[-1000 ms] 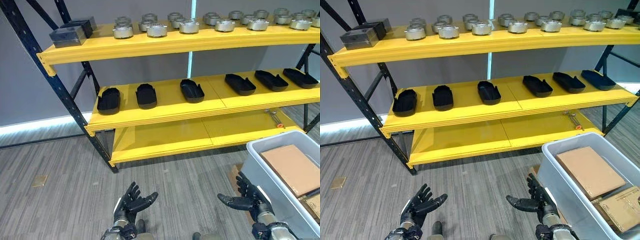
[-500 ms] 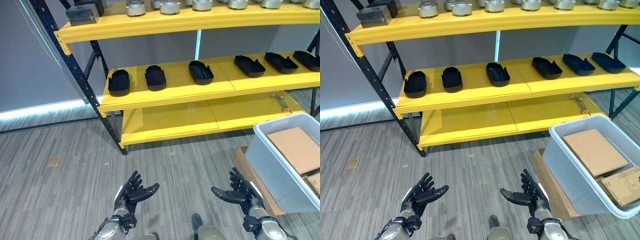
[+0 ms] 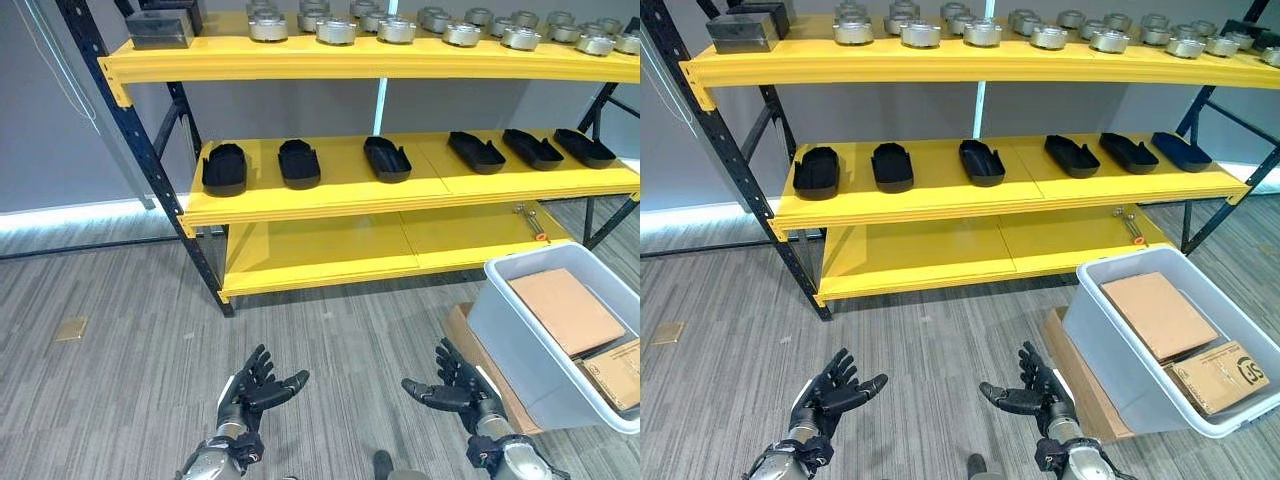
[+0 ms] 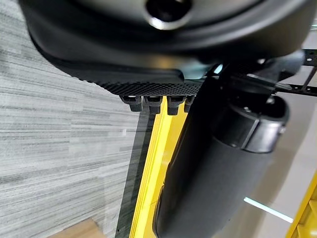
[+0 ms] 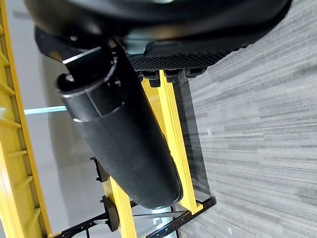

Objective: Move parts from the plastic box to the shelf.

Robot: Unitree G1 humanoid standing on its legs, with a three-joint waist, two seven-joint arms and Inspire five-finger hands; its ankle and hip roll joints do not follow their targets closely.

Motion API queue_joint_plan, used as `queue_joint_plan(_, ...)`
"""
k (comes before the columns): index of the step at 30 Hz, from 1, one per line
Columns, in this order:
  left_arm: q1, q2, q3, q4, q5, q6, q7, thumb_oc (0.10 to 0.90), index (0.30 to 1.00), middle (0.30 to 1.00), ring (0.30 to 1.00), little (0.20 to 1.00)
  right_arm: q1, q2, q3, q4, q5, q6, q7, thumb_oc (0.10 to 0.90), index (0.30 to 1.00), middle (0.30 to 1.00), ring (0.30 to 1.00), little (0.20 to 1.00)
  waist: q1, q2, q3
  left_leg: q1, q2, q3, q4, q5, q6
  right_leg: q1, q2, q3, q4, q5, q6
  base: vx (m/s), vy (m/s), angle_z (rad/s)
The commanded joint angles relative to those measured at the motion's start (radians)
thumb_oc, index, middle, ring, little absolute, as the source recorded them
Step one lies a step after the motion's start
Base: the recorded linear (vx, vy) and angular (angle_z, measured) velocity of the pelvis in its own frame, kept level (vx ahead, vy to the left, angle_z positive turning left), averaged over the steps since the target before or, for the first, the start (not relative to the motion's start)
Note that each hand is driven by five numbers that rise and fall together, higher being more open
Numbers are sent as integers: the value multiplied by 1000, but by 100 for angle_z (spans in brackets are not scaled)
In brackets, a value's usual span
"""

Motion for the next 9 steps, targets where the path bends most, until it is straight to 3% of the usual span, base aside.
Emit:
queue_joint_plan(1,-60,-1,-8,-102,43,-118,-1,900,1000,1000,1000,1000,-75,-51,-12,-92,36,-111,10,900,1000,1000,1000,1000,8,60,-38,57,60,-89,-229,65,-21,29,7,10,15,-5,-39,0,0,0)
queue_joint_plan(9,-86,5,-37,-104,42,-124,4,900,1000,1000,1000,1000,-94,-67,7,-88,24,-130,2,900,1000,1000,1000,1000,6,65,-43,54,63,-92,-229,71,-21,30,10,8,14,-6,-39,3,-5,-1)
